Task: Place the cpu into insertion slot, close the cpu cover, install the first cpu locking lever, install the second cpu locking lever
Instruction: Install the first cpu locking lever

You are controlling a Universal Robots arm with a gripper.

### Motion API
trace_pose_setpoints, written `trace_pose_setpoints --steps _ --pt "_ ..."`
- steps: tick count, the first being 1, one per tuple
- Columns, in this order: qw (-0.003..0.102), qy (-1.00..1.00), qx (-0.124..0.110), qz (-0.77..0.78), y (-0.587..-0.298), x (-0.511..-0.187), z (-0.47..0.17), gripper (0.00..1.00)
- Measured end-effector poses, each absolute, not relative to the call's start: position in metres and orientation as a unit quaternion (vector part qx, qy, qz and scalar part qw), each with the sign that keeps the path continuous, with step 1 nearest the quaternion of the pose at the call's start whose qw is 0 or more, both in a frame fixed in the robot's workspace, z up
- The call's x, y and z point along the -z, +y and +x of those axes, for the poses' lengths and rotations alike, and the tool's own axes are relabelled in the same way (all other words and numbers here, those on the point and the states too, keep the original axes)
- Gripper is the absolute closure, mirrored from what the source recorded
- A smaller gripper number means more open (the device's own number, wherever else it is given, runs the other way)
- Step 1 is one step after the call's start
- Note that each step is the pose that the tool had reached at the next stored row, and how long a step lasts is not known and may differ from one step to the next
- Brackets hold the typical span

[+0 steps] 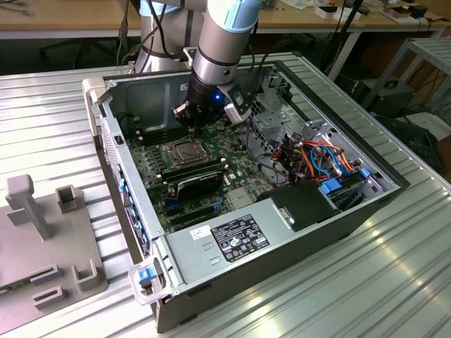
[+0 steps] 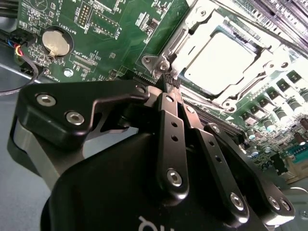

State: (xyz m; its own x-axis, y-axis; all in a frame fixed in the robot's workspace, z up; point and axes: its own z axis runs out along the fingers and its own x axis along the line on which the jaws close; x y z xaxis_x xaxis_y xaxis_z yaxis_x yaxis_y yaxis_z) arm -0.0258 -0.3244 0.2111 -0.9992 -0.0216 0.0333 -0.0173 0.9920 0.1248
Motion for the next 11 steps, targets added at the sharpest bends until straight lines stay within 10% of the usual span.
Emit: trace_pose_setpoints --steps 11 --pt "0.017 -0.998 0.062 0.01 -0.3244 -0.218 -0.0258 0.89"
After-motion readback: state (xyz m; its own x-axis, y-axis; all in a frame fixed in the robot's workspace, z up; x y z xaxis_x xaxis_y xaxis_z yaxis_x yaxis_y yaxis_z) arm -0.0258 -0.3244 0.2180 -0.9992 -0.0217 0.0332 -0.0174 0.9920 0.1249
